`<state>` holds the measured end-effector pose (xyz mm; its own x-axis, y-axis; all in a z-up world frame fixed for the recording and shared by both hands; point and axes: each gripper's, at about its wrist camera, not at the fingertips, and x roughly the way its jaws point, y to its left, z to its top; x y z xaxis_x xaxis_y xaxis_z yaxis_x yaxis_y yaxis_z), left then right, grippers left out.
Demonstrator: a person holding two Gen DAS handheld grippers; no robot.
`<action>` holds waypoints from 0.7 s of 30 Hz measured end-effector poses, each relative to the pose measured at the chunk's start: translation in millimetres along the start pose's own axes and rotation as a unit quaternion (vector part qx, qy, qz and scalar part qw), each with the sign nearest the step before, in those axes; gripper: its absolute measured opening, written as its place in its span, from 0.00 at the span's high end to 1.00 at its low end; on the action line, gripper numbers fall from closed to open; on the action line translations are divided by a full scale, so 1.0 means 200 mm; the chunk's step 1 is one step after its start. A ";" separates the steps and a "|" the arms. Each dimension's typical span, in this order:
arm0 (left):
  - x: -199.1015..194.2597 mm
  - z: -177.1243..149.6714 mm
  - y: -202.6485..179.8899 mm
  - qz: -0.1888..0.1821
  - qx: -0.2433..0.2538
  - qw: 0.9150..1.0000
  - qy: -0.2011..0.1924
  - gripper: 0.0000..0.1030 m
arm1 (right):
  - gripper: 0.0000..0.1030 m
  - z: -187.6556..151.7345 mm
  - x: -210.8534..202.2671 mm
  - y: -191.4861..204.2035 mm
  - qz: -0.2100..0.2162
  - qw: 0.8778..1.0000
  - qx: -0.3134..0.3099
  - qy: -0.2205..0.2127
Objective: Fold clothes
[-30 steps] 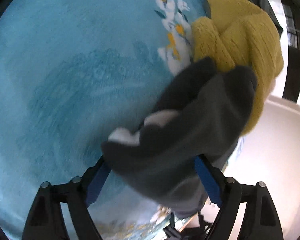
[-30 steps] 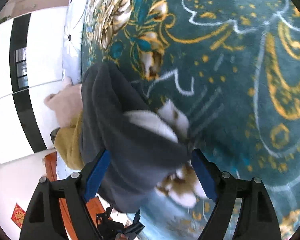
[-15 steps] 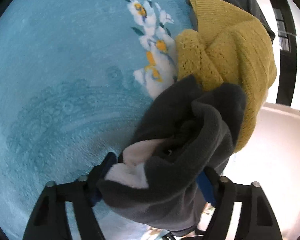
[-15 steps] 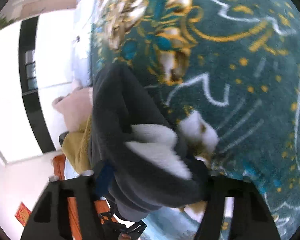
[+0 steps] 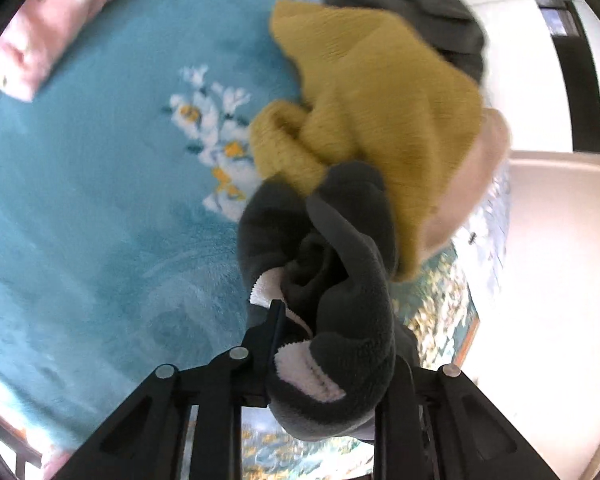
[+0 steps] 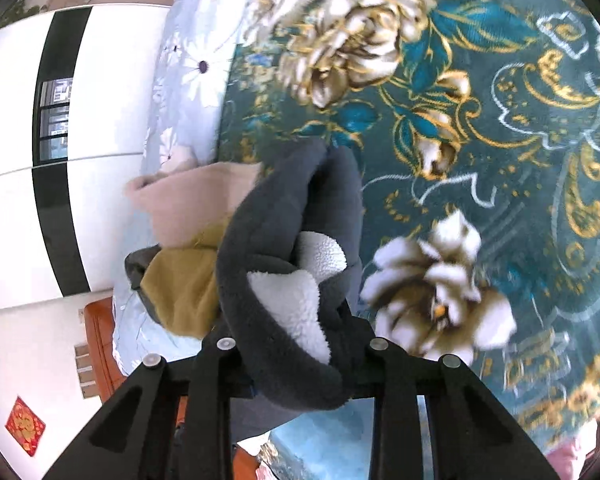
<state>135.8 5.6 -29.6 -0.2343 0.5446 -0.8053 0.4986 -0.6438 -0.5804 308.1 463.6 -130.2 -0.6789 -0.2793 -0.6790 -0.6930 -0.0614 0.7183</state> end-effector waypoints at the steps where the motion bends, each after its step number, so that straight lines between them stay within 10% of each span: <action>1: -0.07 0.02 0.00 0.005 0.007 1.000 0.001 0.76 | 0.71 -0.05 -0.05 0.03 -0.002 1.000 -0.001 0.004; 11: -0.42 -0.10 0.40 0.052 -0.014 0.999 -0.005 0.76 | 0.71 -0.37 -0.12 0.24 -0.034 0.992 -0.067 0.098; 21: -0.89 -0.33 0.72 0.027 -0.113 0.989 -0.090 0.76 | 0.71 -0.69 -0.06 0.49 -0.052 0.967 -0.152 0.196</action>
<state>304.0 -148.6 38.8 -0.3370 0.3954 -0.8544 0.6836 -0.5213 -0.5109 281.1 329.2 -30.3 -0.4240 -0.5941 -0.6836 -0.6092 -0.3715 0.7006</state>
